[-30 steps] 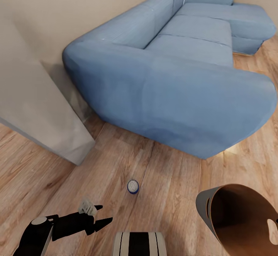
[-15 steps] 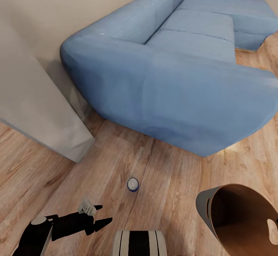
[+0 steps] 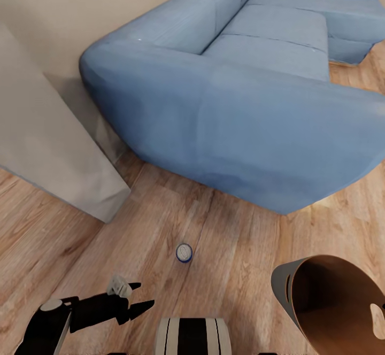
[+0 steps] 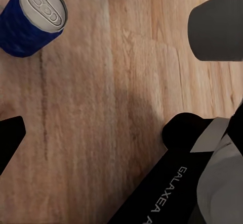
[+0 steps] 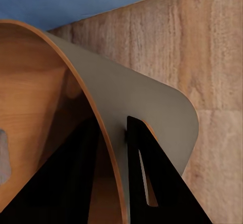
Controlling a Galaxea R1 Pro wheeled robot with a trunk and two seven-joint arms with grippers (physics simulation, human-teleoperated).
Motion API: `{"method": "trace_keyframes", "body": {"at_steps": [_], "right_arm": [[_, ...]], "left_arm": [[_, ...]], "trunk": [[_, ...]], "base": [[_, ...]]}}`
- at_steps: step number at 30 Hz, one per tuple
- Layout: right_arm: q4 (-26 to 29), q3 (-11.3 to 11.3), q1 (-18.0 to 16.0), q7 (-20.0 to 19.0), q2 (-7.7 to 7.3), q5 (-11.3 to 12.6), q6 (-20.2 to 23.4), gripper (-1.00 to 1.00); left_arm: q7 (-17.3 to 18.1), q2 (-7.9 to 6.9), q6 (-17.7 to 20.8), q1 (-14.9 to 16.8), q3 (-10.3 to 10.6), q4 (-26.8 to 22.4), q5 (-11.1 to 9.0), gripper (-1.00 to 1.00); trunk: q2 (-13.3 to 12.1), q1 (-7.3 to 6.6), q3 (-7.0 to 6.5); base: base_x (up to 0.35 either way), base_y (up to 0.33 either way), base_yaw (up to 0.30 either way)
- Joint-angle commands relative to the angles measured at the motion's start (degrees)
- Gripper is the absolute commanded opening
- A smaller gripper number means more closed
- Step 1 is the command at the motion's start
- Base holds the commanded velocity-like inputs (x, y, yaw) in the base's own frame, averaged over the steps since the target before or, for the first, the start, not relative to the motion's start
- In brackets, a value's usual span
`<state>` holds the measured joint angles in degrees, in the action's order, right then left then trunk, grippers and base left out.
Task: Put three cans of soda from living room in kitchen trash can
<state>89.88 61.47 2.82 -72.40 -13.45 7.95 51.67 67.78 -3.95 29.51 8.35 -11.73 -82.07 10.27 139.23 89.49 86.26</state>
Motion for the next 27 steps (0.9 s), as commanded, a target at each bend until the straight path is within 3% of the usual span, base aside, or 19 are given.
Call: {"method": "trace_keyframes", "body": {"at_steps": [1, 4, 7, 10, 19, 21, 27], "right_arm": [[0.0, 0.0, 0.0, -0.1, 0.02, 0.6, 0.6, -1.00], [0.0, 0.0, 0.0, -0.1, 0.00, 0.6, 0.6, -1.00], [0.0, 0.0, 0.0, -0.1, 0.00, 0.6, 0.6, -1.00], [0.0, 0.0, 0.0, -0.1, 0.00, 0.6, 0.6, -1.00], [0.0, 0.0, 0.0, -0.1, 0.00, 0.6, 0.6, -1.00], [0.0, 0.6, 0.1, 0.1, 0.56, 0.0, 0.3, -1.00], [0.0, 1.4, 0.1, -0.1, 0.25, -1.7, -1.9, -1.00]], "left_arm": [[0.0, 0.00, 0.0, 0.0, 0.0, -0.1, 0.0, 1.00], [-0.1, -0.07, 0.1, 0.0, -1.0, -0.3, -0.1, 1.00], [0.1, -0.09, 0.0, 0.0, -3.8, -0.4, -0.1, 1.00], [0.1, -0.07, 0.0, 0.0, -4.7, -0.5, -0.1, 1.00], [0.2, 0.02, 0.0, 0.0, -4.9, -0.4, -0.1, 1.00], [0.3, -0.10, 0.2, -0.7, -4.9, -1.1, 0.0, 1.00], [0.3, 0.00, 0.2, -1.5, -4.6, -1.7, -0.6, 1.00]], "trunk": [[0.0, 0.00, 0.06], [0.0, 0.00, 0.13], [0.0, 0.00, 0.15], [0.0, 0.00, 0.15], [0.0, 0.00, 0.15], [0.0, 0.00, 0.15], [0.0, 0.00, 0.15]], "base": [[0.000, 0.000, 0.000], [0.000, 0.000, 0.000], [0.000, 0.000, 0.000], [0.000, 0.000, 0.000], [0.000, 0.000, 0.000], [0.000, 0.000, 0.000], [0.000, 0.000, 0.000]]}}
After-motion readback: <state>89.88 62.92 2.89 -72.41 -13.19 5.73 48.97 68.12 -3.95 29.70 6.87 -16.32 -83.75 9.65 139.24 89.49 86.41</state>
